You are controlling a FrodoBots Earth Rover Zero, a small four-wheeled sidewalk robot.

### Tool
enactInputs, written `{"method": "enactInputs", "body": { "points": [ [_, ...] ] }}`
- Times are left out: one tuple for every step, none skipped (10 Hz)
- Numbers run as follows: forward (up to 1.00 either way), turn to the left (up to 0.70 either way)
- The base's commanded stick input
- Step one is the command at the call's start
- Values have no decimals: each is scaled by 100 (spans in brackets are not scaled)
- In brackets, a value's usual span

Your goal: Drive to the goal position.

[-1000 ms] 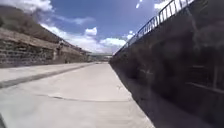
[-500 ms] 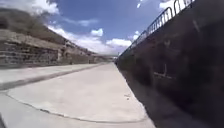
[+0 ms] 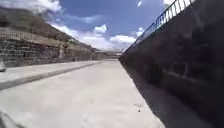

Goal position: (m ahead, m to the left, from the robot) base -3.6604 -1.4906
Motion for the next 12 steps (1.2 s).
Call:
{"method": "enactInputs", "body": {
  "points": [
    [100,0],
    [100,0],
    [100,0],
    [100,0],
    [100,0],
    [100,0],
    [100,0],
    [100,0],
    [100,0],
    [100,0],
    [100,0],
    [100,0]
  ]
}}
